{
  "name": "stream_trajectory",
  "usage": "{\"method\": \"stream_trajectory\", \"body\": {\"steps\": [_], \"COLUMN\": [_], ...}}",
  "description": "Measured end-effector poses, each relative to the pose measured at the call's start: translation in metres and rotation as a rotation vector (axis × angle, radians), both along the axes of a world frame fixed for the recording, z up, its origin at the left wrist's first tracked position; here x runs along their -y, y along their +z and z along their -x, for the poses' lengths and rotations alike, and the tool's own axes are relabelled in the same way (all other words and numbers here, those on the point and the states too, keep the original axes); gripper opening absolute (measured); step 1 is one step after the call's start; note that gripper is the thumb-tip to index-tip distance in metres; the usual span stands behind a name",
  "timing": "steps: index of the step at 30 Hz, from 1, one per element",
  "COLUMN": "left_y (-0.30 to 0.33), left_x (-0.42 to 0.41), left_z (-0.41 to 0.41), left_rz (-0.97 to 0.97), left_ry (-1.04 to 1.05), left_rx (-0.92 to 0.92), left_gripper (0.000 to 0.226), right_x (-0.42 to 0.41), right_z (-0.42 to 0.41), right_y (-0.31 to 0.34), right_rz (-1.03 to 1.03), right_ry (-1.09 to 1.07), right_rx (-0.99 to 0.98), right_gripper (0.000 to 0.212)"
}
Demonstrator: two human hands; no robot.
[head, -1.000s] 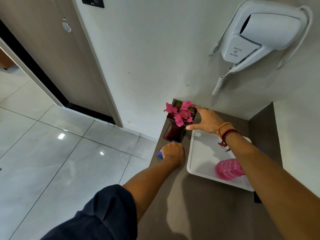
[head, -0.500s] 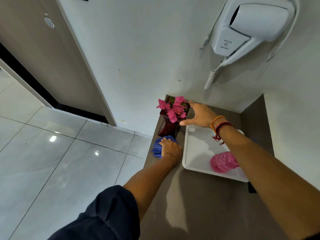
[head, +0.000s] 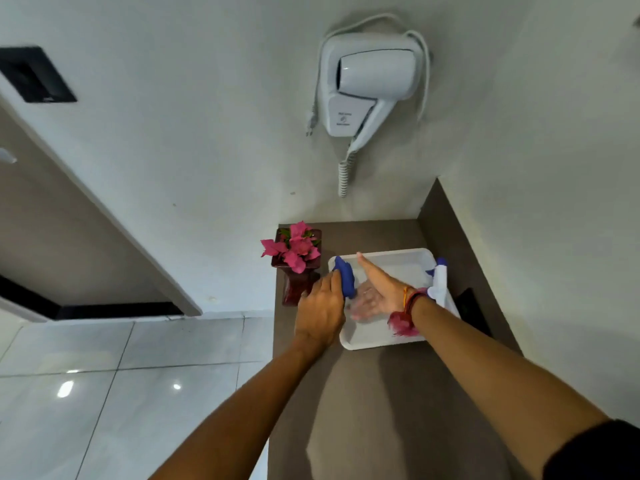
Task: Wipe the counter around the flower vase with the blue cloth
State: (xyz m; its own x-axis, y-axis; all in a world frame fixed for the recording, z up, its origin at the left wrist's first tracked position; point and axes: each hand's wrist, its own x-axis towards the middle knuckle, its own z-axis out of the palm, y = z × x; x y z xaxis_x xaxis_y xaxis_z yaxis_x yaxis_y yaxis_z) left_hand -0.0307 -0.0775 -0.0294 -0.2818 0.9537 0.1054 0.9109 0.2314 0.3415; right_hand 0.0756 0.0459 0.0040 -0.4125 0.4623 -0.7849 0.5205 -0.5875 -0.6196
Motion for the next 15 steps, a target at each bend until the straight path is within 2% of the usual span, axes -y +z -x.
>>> {"method": "stream_trajectory", "body": {"steps": [2,4,7,10,13,15], "left_y": [-0.003,-0.013,-0.032,-0.044,-0.055,-0.061], "left_x": [-0.013,-0.022,-0.027,-0.032,-0.039,-0.038], "left_z": [-0.019,-0.033,-0.045,-0.051,-0.055,-0.054], "left_rz": [0.082,0.184,0.296,0.316,0.432,0.483], "left_ry": [-0.030,-0.105,-0.195,-0.159,-0.213,-0.277], "left_rx": [-0.043,-0.046,-0.048,-0.081,-0.100,-0.125], "left_gripper": [0.056,0.063,0.075,0.081,0.071,0.065], "right_x": [-0.002,-0.004,-0.003,-0.004,-0.001,0.002], "right_z": [-0.012,-0.020,-0.034,-0.032,-0.018,-0.015], "right_y": [-0.008,-0.013,-0.031,-0.046,-0.049,-0.054], "right_rz": [0.080,0.017,-0.028,-0.100,-0.271,-0.343], "right_ry": [-0.166,-0.303,-0.336,-0.373,-0.324,-0.233], "right_rx": [-0.249,-0.307,-0.238,-0.167,0.106,0.217], "right_gripper": [0.072,0.051,0.041,0.040,0.039,0.040]}}
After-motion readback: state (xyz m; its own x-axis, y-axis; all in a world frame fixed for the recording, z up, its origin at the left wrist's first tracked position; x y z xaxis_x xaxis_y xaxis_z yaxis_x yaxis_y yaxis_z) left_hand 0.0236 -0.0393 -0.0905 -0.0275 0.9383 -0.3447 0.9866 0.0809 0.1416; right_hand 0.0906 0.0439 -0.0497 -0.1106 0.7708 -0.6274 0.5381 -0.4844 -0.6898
